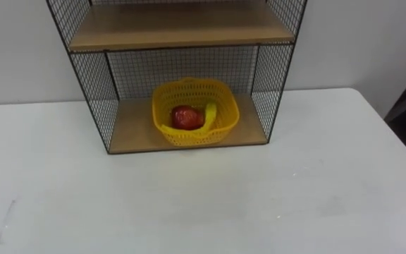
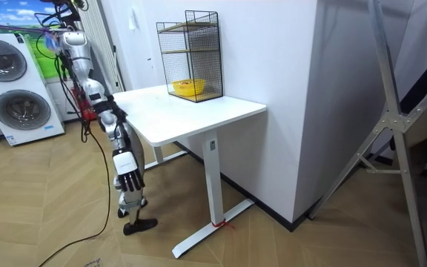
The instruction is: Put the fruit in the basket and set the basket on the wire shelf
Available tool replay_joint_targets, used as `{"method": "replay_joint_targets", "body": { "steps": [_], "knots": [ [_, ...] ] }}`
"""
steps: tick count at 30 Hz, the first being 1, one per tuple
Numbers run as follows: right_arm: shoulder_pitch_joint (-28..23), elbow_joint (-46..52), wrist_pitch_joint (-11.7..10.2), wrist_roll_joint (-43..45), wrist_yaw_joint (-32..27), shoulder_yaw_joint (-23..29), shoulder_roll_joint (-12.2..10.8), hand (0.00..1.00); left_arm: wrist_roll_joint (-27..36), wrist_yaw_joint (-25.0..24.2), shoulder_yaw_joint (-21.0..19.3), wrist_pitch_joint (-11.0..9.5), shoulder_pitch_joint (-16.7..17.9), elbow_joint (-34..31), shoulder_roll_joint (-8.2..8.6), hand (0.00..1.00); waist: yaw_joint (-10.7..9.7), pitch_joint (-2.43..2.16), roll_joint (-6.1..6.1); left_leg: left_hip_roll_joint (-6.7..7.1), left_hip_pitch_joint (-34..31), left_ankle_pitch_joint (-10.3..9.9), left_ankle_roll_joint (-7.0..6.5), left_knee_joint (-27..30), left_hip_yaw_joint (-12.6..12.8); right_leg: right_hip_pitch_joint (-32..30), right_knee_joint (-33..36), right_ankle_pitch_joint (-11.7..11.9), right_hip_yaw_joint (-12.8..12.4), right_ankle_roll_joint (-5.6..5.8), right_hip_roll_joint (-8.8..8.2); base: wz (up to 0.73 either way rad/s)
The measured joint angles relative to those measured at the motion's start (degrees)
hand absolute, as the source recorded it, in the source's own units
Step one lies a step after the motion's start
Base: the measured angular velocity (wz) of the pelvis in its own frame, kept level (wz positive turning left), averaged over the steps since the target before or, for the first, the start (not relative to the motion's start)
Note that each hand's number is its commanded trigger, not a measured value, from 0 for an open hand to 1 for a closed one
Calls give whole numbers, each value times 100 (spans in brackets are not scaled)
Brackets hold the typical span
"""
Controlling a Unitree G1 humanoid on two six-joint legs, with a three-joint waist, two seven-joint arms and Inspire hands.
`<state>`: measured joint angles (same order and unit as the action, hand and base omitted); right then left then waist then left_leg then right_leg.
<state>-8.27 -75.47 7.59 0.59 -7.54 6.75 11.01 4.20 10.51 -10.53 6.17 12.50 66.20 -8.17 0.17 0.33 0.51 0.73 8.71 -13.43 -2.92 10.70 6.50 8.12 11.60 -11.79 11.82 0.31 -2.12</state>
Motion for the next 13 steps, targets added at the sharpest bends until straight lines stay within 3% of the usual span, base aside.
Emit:
{"method": "replay_joint_targets", "body": {
  "steps": [1,4,9,13],
  "knots": [
    [73,-1,-4,-4,68,-33,-27,0,-29,-3,100,-1,-56,-1,3,0,-7,24,19,0,-13,0,0,-2,1,-12,-16,0,-1,0,2,0],
    [159,-7,-49,-64,151,-134,-74,0,-55,-5,207,-31,-108,12,29,0,-6,32,44,-4,-33,-1,0,-2,-6,6,-96,23,-1,4,19,0],
    [145,-8,-37,20,311,-240,-113,0,-70,-137,263,0,15,28,51,0,7,23,25,-5,-36,-1,1,0,-1,-5,-91,25,-9,3,22,0],
    [23,-61,27,-50,412,-322,-120,0,-67,-258,273,191,206,26,49,0,5,1,22,-5,-32,-1,1,8,-3,4,-90,25,-8,3,21,0]
  ]
}}
